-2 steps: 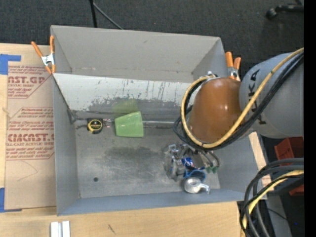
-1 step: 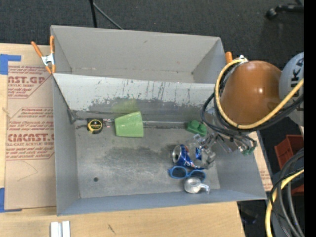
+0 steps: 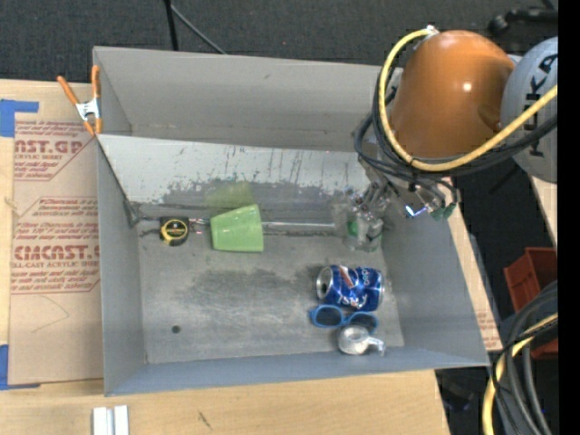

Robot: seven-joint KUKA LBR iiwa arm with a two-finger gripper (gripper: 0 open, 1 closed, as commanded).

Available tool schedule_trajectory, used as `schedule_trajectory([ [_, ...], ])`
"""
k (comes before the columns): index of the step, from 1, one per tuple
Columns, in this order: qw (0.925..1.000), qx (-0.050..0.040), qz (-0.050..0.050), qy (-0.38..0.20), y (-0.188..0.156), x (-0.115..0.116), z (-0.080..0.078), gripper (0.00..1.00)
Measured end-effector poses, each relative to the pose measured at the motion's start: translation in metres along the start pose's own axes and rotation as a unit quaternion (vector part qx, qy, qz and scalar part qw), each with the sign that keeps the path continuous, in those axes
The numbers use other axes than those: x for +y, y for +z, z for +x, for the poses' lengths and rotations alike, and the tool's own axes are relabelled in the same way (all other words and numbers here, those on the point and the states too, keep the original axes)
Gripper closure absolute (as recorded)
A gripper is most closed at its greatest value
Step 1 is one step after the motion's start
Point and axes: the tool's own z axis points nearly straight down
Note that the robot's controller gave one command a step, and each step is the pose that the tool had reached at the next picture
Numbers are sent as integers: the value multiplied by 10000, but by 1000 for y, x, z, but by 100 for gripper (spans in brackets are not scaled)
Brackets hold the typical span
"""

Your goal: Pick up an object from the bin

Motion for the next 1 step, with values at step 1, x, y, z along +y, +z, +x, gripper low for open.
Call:
schedule_trajectory([
  [1, 10000, 40, -21, 12, 4, 1, 4, 0],
])
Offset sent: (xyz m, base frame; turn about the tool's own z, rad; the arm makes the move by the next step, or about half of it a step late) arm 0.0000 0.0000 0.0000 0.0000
